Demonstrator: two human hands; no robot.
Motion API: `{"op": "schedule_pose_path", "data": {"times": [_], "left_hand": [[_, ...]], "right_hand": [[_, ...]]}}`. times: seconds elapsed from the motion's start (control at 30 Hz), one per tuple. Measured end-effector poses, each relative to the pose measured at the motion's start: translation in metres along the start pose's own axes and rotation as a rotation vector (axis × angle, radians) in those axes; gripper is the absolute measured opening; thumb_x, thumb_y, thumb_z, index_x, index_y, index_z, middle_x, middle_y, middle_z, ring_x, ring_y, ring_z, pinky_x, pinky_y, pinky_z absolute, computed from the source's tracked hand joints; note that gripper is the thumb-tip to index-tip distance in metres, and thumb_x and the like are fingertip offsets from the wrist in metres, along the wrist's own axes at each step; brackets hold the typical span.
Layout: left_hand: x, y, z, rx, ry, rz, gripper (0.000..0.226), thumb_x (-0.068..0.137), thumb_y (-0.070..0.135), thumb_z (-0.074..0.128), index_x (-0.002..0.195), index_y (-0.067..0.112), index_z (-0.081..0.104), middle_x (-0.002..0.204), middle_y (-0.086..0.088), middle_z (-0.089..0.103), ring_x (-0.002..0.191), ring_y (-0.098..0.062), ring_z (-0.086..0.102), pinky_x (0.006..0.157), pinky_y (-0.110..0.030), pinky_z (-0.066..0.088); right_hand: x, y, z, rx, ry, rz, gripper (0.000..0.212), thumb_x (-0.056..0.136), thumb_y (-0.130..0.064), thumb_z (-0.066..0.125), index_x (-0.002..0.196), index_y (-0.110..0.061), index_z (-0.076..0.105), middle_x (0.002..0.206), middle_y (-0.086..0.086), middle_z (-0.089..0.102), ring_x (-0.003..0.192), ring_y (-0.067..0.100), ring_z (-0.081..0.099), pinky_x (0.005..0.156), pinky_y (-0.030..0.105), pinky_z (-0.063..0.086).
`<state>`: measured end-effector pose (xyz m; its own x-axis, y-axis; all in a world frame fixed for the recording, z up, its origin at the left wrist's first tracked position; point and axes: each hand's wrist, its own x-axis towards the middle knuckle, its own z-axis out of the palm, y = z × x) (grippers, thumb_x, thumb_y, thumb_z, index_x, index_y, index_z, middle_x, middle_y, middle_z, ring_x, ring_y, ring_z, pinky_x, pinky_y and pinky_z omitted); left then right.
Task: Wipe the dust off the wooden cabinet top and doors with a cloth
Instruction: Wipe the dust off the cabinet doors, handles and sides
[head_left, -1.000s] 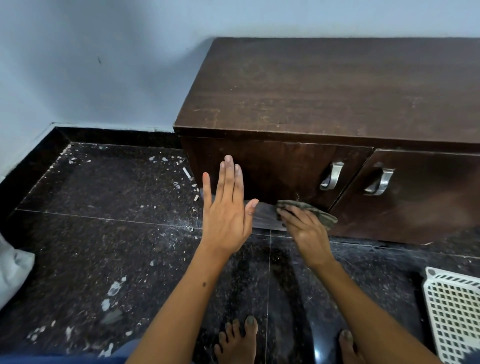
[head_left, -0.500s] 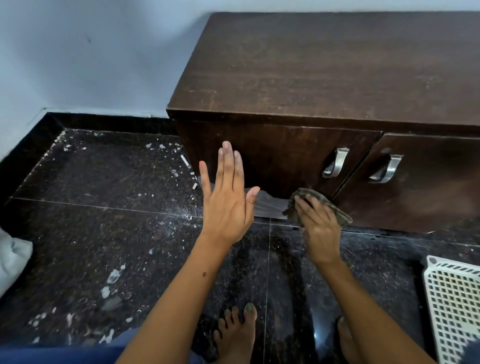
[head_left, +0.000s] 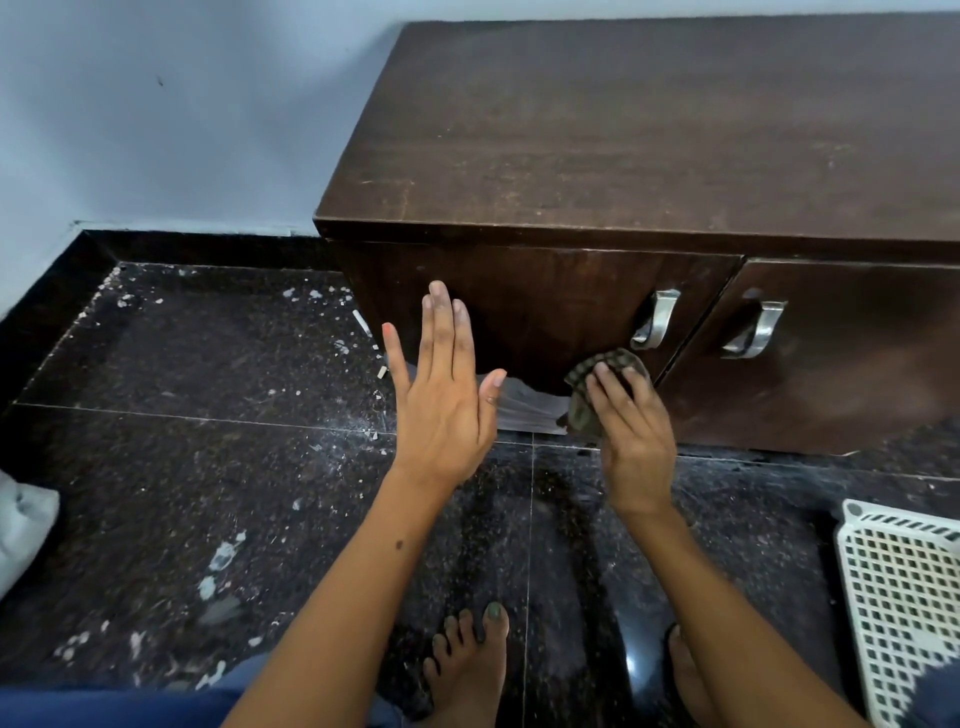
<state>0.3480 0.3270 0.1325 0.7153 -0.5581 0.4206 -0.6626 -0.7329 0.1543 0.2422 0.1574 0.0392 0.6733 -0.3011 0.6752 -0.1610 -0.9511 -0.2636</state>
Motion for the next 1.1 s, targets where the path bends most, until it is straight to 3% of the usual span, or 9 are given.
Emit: {"op": "schedule_pose_path", "data": {"times": [0.13, 0.2, 0.3, 0.37, 0.43, 0.6, 0.73, 0.93, 1.1], "left_hand": [[0.000, 0.005, -0.002, -0.006, -0.017, -0.020, 0.067, 0.098, 0.042, 0.015, 0.147, -0.004, 0.014, 0.155, -0.018, 0.000, 0.145, -0.029, 0.005, 0.115, -0.053, -0.008], [0.001, 0.005, -0.003, -0.005, -0.021, -0.022, 0.067, 0.098, 0.042, 0.015, 0.147, -0.004, 0.013, 0.155, -0.018, 0.000, 0.146, -0.028, 0.004, 0.114, -0.052, -0.009], [0.002, 0.003, -0.005, -0.005, -0.026, -0.012, 0.066, 0.099, 0.042, 0.014, 0.147, -0.003, 0.013, 0.156, -0.018, 0.002, 0.146, -0.027, 0.005, 0.114, -0.052, -0.011], [0.000, 0.002, -0.006, -0.009, -0.037, -0.014, 0.067, 0.099, 0.043, 0.013, 0.147, -0.003, 0.012, 0.156, -0.019, 0.003, 0.146, -0.027, 0.005, 0.114, -0.052, -0.011], [-0.001, 0.003, -0.007, -0.008, -0.043, -0.018, 0.067, 0.099, 0.043, 0.012, 0.147, -0.003, 0.012, 0.156, -0.018, 0.002, 0.146, -0.026, 0.004, 0.114, -0.053, -0.010], [0.000, 0.005, -0.008, -0.003, -0.041, -0.030, 0.067, 0.098, 0.043, 0.012, 0.147, -0.002, 0.014, 0.157, -0.017, 0.002, 0.146, -0.026, 0.005, 0.113, -0.054, -0.011], [-0.001, 0.003, -0.012, -0.008, -0.052, -0.012, 0.067, 0.098, 0.043, 0.012, 0.147, -0.002, 0.016, 0.157, -0.017, 0.003, 0.146, -0.024, 0.006, 0.113, -0.053, -0.012], [-0.001, -0.001, -0.014, -0.015, -0.060, -0.008, 0.066, 0.098, 0.043, 0.011, 0.147, -0.001, 0.016, 0.157, -0.015, 0.003, 0.146, -0.022, 0.005, 0.115, -0.055, -0.006], [0.000, -0.002, -0.013, -0.019, -0.060, 0.006, 0.067, 0.098, 0.044, 0.008, 0.147, -0.001, 0.018, 0.157, -0.014, 0.005, 0.146, -0.021, 0.005, 0.114, -0.055, -0.007]], "right_hand": [[-0.008, 0.005, 0.004, -0.005, -0.419, -0.106, 0.041, 0.077, 0.005, 0.061, 0.117, -0.005, 0.065, 0.129, 0.006, 0.059, 0.124, 0.028, 0.052, 0.114, 0.032, 0.019], [-0.024, 0.014, 0.001, 0.055, -0.662, 0.128, 0.053, 0.076, 0.011, 0.061, 0.125, -0.009, 0.060, 0.139, 0.004, 0.050, 0.135, 0.023, 0.040, 0.117, 0.026, 0.015], [-0.033, 0.010, -0.006, 0.362, -0.346, 0.933, 0.049, 0.082, 0.012, 0.052, 0.124, -0.010, 0.062, 0.129, 0.013, 0.059, 0.114, 0.031, 0.056, 0.101, 0.034, 0.043], [-0.021, 0.003, -0.014, 0.661, 0.014, 1.632, 0.038, 0.088, 0.002, 0.053, 0.122, -0.010, 0.062, 0.120, 0.014, 0.062, 0.097, 0.029, 0.059, 0.085, 0.034, 0.049], [-0.013, -0.004, -0.016, 1.097, 0.136, 2.015, 0.035, 0.091, -0.008, 0.050, 0.126, -0.005, 0.055, 0.124, 0.015, 0.058, 0.104, 0.031, 0.058, 0.090, 0.041, 0.049], [0.000, -0.044, -0.019, 1.435, 0.077, 2.089, 0.027, 0.099, -0.020, 0.037, 0.109, -0.009, 0.059, 0.109, 0.014, 0.062, 0.090, 0.031, 0.058, 0.103, 0.047, 0.041], [0.018, -0.069, -0.013, 1.364, 0.106, 2.046, 0.028, 0.091, -0.008, 0.055, 0.119, -0.006, 0.058, 0.118, 0.015, 0.061, 0.109, 0.033, 0.058, 0.097, 0.049, 0.046], [0.049, -0.086, -0.010, 1.284, 0.321, 1.926, 0.015, 0.085, 0.003, 0.061, 0.089, -0.012, 0.064, 0.102, 0.016, 0.065, 0.090, 0.033, 0.063, 0.084, 0.049, 0.052], [0.057, -0.080, 0.013, 1.252, 0.208, 2.021, 0.021, 0.089, -0.001, 0.059, 0.109, -0.004, 0.062, 0.116, 0.018, 0.062, 0.102, 0.033, 0.062, 0.092, 0.049, 0.049]]}}
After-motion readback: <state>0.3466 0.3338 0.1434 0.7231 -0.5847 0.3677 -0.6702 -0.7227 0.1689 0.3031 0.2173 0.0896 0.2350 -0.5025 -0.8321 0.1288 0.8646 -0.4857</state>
